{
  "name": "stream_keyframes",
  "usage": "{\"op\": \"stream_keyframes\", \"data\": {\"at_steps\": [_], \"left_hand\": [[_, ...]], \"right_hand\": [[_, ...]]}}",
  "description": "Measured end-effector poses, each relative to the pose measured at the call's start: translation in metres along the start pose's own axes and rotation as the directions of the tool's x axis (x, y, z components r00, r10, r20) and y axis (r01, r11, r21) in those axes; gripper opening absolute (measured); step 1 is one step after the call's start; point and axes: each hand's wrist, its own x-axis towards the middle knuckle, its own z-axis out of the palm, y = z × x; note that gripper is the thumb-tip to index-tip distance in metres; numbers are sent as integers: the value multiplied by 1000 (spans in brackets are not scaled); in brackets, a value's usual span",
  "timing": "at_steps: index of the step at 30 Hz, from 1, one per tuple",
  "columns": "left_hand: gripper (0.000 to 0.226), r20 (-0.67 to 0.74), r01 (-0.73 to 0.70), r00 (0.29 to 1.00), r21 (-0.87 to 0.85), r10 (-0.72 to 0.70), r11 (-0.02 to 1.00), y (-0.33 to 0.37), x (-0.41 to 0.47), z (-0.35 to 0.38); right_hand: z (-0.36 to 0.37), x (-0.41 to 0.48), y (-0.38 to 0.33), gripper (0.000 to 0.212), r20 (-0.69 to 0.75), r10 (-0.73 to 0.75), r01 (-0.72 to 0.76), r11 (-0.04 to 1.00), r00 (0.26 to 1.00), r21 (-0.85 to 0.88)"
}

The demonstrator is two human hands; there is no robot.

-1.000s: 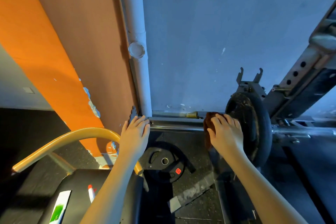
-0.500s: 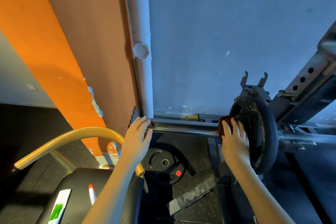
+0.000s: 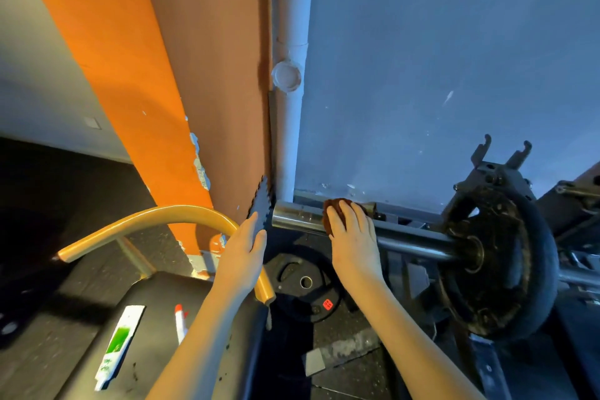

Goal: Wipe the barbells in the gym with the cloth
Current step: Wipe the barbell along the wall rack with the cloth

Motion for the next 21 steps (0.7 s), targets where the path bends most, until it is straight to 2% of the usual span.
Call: {"op": "stream_keyframes", "data": {"at_steps": [4,9,12,15,18,21], "left_hand": [[52,-20,94,995,-93,-96,991,-15,-3,-10],[44,-38,101,994,-117,-106,988,-34,-16,-26],[33,-62,106,992,-121,-114,987,-41,-29,-38],[43,-77,147,984,-126,-158,981,-58,-39,-48],[45,-134,215,964,-125,-231,969,-72,-58,-61],[39,-236,261,930,-119,-283,958,-78,-84,-76]], "right_hand": [[3,17,-34,69,26,-106,105,993,994,44],[13,32,-73,69,16,-170,168,982,985,90],[13,38,-94,55,-14,-229,229,968,973,107],[11,39,-108,41,9,-335,333,939,942,80],[9,25,-113,33,13,-363,349,906,932,240],[14,-7,-118,31,51,-356,310,868,933,389]]}}
